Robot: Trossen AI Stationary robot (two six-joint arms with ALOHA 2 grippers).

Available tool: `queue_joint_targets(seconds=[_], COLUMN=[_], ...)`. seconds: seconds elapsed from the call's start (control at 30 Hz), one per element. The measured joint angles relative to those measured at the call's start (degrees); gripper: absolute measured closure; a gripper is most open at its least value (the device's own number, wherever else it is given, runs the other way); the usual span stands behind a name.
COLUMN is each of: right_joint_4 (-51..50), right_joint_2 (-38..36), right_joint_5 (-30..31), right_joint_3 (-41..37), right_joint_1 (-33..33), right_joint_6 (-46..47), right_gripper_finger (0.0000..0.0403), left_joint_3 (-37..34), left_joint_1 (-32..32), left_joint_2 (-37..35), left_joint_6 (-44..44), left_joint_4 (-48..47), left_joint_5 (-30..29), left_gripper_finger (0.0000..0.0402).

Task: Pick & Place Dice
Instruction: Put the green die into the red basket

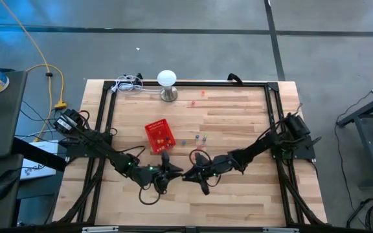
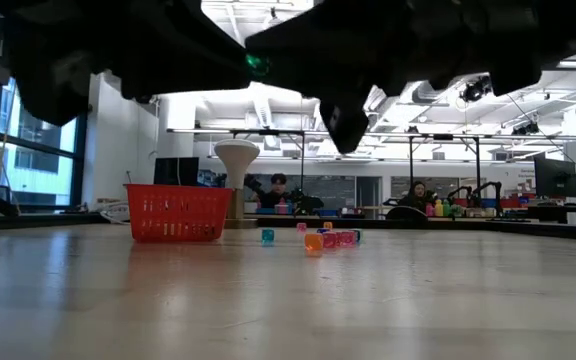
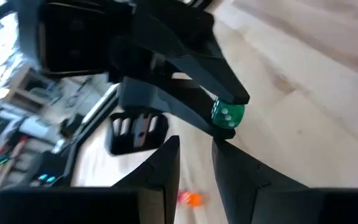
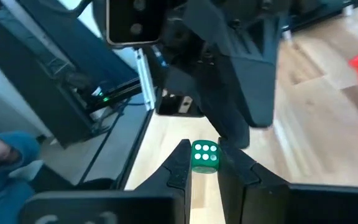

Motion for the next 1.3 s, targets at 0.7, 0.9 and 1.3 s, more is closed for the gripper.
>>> queue_joint_targets(seconds=[0.7, 0.9, 1.3], right_joint_4=[-2.87, -2.99, -3.03], right_joint_2=[0.15, 0.15, 0.13], right_joint_5=[0.66, 0.53, 0.07], right_joint_3=[0.98, 0.98, 0.98], right_joint_1=[-0.46, -0.46, -0.42], right_joint_6=[-1.46, -1.37, -2.59], right_gripper_finger=[0.0372, 0.0372, 0.0372], left_joint_3=[0.02, 0.02, 0.02], left_joint_1=[-0.7, -1.48, -4.01], left_joint_2=[0.0, 0.0, 0.0], left_joint_6=[-0.28, 2.45, 2.84], left_joint_4=[-0.3, -0.02, 0.13], left_joint_5=[8.42, 6.13, -0.11], left_gripper_finger=[0.0311, 0.0311, 0.0311])
